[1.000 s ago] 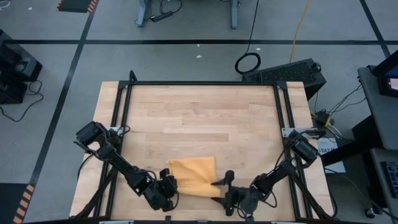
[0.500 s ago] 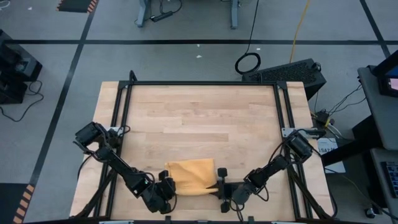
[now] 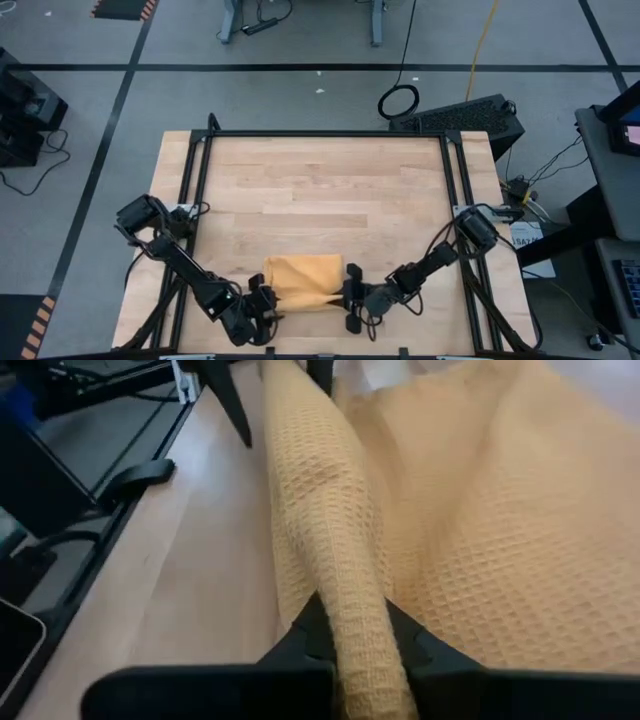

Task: Roll towel
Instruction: Roll the folded yellow towel

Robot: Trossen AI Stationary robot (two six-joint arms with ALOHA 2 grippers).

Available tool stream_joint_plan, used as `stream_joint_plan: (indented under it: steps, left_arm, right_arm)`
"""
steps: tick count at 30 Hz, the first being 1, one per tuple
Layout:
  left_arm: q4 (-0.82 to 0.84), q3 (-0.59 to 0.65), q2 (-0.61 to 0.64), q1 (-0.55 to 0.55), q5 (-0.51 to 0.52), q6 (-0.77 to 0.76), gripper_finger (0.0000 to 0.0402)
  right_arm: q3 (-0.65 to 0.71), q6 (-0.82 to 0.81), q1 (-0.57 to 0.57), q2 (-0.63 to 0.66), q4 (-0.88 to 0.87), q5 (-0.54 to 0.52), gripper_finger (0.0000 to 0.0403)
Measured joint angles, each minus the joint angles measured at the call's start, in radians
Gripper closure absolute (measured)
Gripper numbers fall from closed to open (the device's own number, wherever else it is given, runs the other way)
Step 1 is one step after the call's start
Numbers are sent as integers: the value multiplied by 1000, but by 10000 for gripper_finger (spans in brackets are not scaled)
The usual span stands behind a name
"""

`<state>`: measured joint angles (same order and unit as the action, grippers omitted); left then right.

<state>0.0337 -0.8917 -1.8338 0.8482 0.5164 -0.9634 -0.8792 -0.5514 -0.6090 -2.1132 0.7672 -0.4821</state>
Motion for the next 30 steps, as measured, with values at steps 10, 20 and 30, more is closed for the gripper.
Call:
stream_joint_plan:
  steps: [10, 20, 30]
  left_arm:
    - [279, 0, 204, 60, 62, 3, 47]
    - [236, 0, 208, 110, 131, -13, 43]
    - [127, -2, 120, 131, 194, 128, 43]
  right_arm:
    - [-1, -132, 19, 2, -7, 59, 389]
    - [-2, -241, 32, 5, -6, 54, 388]
    - [-2, -315, 47, 5, -11, 55, 388]
